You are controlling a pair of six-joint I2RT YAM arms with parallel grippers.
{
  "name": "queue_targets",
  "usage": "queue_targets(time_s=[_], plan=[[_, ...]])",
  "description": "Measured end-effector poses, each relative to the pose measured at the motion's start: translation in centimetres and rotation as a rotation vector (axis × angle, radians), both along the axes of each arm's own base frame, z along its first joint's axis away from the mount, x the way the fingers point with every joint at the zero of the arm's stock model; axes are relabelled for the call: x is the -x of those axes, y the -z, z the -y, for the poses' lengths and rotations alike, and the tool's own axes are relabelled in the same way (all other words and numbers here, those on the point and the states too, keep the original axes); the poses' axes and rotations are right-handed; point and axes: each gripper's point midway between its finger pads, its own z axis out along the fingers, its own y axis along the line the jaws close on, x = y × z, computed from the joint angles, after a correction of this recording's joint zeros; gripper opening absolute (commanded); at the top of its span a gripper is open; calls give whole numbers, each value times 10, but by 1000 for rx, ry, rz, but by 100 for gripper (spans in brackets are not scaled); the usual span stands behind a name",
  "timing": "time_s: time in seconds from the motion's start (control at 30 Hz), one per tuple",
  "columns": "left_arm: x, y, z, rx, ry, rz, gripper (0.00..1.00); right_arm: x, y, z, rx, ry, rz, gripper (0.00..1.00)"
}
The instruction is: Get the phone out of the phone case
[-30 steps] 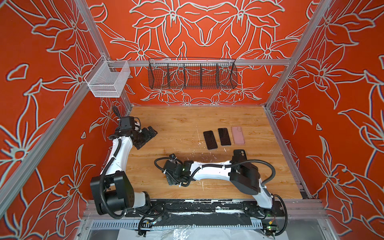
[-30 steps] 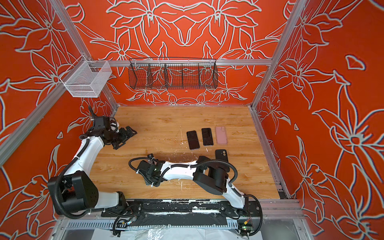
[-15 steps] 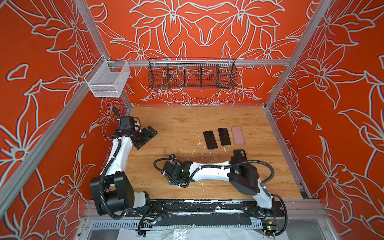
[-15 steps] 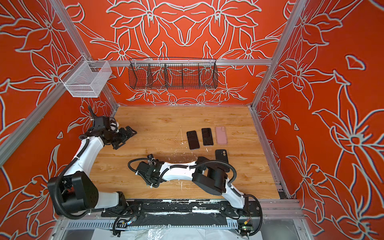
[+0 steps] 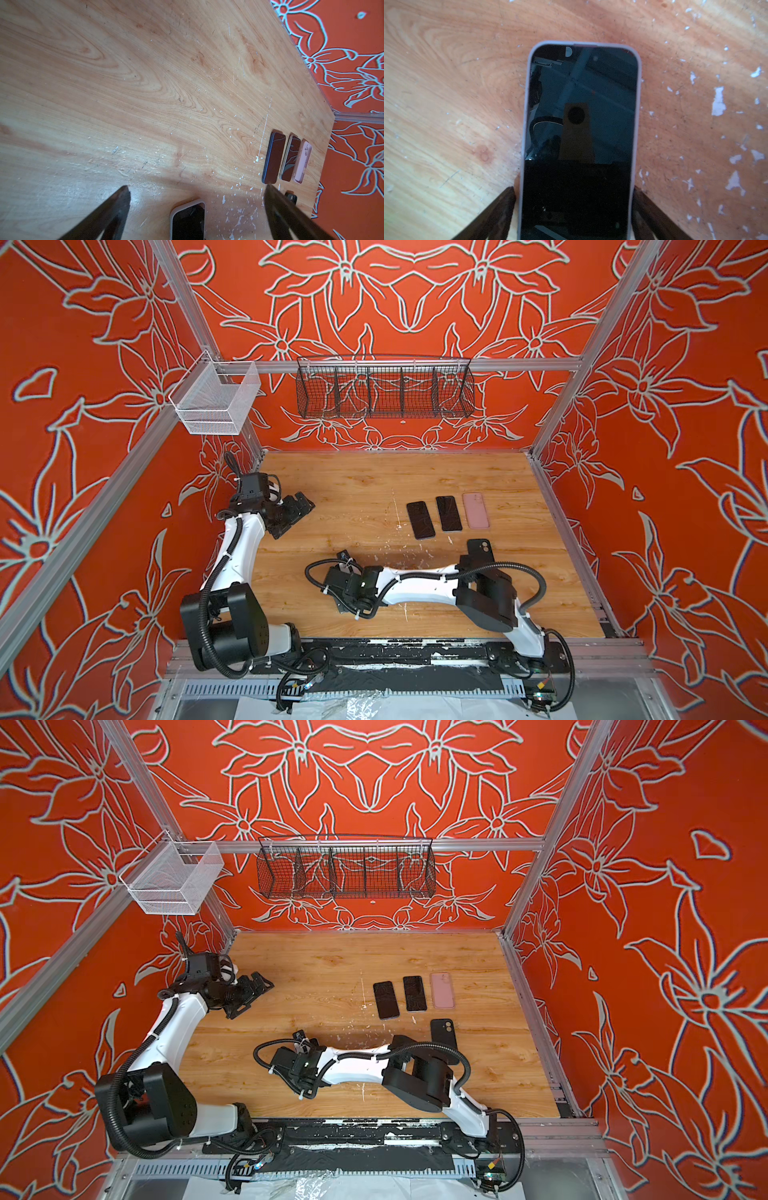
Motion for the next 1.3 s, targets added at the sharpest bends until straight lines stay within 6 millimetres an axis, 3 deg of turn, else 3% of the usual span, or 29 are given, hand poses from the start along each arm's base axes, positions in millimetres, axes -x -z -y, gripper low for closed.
queue_targets(time_s=[0.13, 0.33, 0.6, 0.7, 0.87, 1.07, 1.3], plan=[[0, 0, 0, 0, 0, 0, 97, 0, 0, 1, 8, -4, 3, 79], [0, 0, 0, 5, -5, -1, 97, -1, 0, 1, 10, -4, 11, 61], [0, 0, 2, 28, -20, 1, 97, -3, -2, 3, 11, -6, 33, 59], [7, 9, 6, 55, -41, -4, 97, -3, -2, 5, 14, -17, 40, 59], [33, 30, 19, 132, -85, -26, 97, -5, -3, 17, 37, -30, 42, 59], [52, 31, 38, 248, -103, 17, 97, -14, -3, 33, 53, -33, 27, 59], [70, 43, 74, 375, -48, 4, 97, -30, -3, 54, 36, -5, -14, 59]])
